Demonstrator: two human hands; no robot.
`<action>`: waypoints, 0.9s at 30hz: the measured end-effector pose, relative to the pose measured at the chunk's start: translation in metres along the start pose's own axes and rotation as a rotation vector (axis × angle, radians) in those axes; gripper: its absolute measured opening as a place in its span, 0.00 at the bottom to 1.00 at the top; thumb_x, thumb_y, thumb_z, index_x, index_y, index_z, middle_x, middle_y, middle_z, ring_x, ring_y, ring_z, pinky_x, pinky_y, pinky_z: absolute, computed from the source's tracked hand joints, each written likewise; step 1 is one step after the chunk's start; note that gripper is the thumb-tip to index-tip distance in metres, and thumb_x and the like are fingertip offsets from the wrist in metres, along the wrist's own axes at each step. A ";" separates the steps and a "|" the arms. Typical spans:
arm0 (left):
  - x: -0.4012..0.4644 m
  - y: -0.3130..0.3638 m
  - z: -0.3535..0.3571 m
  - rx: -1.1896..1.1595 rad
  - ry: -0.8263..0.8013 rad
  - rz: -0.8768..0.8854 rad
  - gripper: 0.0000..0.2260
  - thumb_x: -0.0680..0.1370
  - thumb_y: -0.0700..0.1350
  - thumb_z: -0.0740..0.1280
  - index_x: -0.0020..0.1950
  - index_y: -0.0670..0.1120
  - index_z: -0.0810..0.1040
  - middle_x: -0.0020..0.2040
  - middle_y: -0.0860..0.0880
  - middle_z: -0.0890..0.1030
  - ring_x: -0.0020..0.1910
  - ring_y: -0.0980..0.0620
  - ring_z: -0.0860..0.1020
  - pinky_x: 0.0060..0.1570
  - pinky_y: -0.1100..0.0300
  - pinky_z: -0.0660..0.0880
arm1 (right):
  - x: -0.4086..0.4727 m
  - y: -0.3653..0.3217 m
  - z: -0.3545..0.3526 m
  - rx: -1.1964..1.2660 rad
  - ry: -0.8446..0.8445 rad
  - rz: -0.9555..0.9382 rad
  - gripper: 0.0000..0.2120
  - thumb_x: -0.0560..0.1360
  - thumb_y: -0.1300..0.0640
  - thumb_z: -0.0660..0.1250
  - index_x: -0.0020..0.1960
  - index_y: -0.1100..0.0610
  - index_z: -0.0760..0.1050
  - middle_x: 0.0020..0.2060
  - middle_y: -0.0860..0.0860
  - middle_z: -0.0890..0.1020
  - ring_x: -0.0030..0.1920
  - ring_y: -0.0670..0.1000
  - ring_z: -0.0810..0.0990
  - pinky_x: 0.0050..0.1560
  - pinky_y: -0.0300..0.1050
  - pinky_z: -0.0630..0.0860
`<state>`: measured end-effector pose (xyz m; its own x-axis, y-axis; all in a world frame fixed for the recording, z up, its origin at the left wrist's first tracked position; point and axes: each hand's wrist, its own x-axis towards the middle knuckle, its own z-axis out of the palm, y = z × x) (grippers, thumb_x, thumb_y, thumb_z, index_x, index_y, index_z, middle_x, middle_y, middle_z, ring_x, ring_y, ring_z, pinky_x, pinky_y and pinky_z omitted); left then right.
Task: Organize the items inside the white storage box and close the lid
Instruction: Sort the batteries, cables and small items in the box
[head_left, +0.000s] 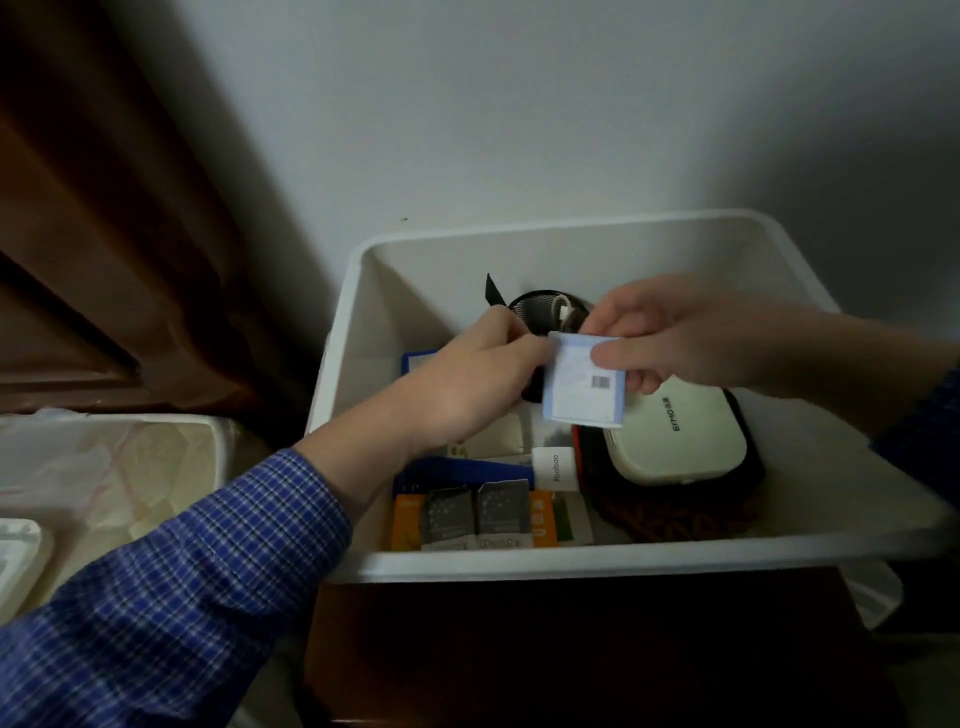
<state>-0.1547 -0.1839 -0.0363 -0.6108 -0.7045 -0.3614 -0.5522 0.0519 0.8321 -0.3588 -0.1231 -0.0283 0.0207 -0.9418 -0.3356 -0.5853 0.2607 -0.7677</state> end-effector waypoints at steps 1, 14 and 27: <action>0.004 0.000 0.005 0.115 -0.022 0.022 0.12 0.79 0.54 0.66 0.58 0.48 0.73 0.48 0.49 0.80 0.43 0.53 0.77 0.48 0.52 0.77 | -0.001 0.004 -0.011 -0.039 0.024 0.036 0.05 0.78 0.60 0.69 0.52 0.52 0.79 0.39 0.53 0.86 0.36 0.47 0.82 0.34 0.37 0.77; 0.068 -0.001 0.083 0.598 -0.234 0.094 0.32 0.75 0.60 0.68 0.70 0.45 0.62 0.59 0.47 0.73 0.52 0.49 0.76 0.42 0.57 0.74 | -0.008 0.026 -0.057 -0.339 0.209 0.117 0.12 0.80 0.61 0.58 0.50 0.61 0.80 0.39 0.53 0.78 0.40 0.54 0.75 0.36 0.43 0.72; 0.064 -0.004 0.079 0.471 -0.299 0.067 0.33 0.70 0.62 0.74 0.67 0.51 0.63 0.51 0.56 0.76 0.47 0.59 0.77 0.38 0.64 0.75 | 0.008 0.030 -0.031 -0.682 -0.280 0.249 0.16 0.80 0.47 0.55 0.48 0.52 0.80 0.49 0.49 0.82 0.53 0.52 0.78 0.53 0.46 0.72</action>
<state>-0.2360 -0.1732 -0.0958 -0.7499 -0.4607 -0.4748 -0.6583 0.4485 0.6045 -0.4013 -0.1298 -0.0372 -0.0261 -0.7605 -0.6488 -0.9670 0.1838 -0.1766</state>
